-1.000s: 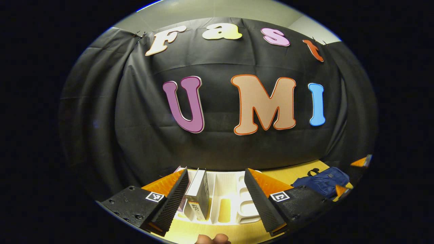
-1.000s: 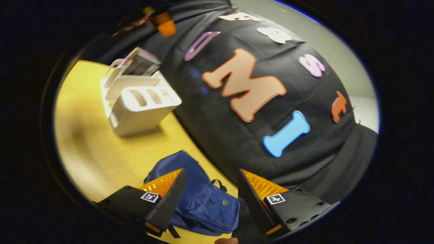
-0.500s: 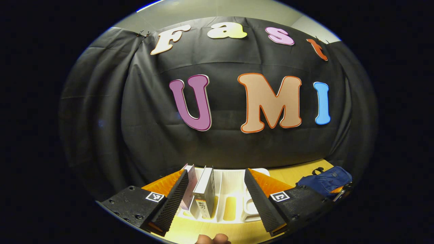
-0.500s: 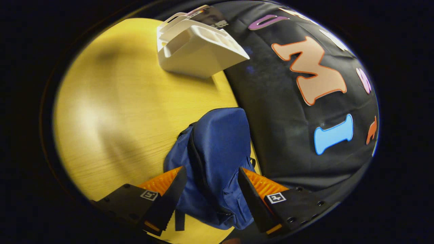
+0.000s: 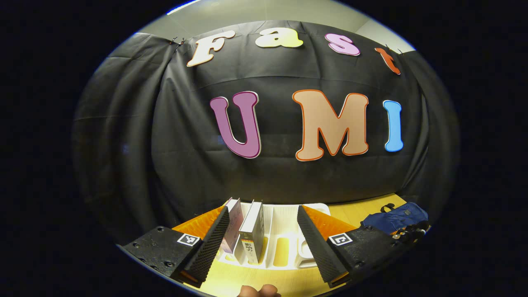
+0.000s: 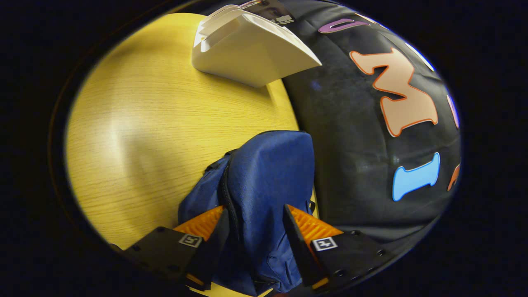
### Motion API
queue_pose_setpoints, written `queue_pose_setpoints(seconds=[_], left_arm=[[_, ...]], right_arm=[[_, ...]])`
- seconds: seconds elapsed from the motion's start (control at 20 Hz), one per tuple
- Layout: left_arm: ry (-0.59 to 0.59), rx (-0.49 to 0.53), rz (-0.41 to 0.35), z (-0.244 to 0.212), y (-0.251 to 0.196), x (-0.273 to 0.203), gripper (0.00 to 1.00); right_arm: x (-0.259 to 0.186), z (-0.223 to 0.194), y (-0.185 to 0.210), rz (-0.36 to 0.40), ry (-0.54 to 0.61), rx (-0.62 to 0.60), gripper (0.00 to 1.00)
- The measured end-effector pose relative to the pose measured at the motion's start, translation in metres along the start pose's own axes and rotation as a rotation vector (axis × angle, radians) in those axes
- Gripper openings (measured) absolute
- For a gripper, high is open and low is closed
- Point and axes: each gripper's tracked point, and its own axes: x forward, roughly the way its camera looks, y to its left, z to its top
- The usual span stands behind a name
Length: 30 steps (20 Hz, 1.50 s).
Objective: Open the schoolbag, grab two books from the bookshelf and put them into the schoolbag.
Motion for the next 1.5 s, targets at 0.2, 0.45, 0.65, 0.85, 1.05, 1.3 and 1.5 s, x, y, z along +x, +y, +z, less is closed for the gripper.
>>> queue_pose_setpoints(seconds=[0.2,0.45,0.65,0.85,1.05,1.3,1.5], left_arm=[[0.000,0.001,0.003,0.001,0.001,0.000,0.97],[-0.001,0.000,0.004,0.001,0.000,-0.001,0.98],[-0.005,0.004,0.001,0.002,-0.001,-0.002,0.98],[-0.005,0.000,0.002,0.002,0.000,0.000,0.97],[-0.004,0.000,0.002,0.000,0.002,0.000,0.97],[0.002,0.003,0.000,-0.002,0.002,0.003,0.97],[0.012,-0.002,-0.011,-0.006,-0.003,0.009,0.98]], right_arm=[[0.008,-0.012,0.017,0.054,0.100,-0.013,0.36],[0.010,-0.016,0.020,0.106,0.157,0.165,0.14],[0.015,-0.019,0.017,0.159,0.197,0.229,0.03],[0.016,-0.020,0.017,0.186,0.219,0.318,0.06],[0.008,-0.017,0.008,0.212,0.203,0.458,0.06],[-0.006,-0.013,-0.019,0.226,0.146,0.671,0.06],[-0.017,-0.011,-0.051,0.218,0.119,0.814,0.06]])
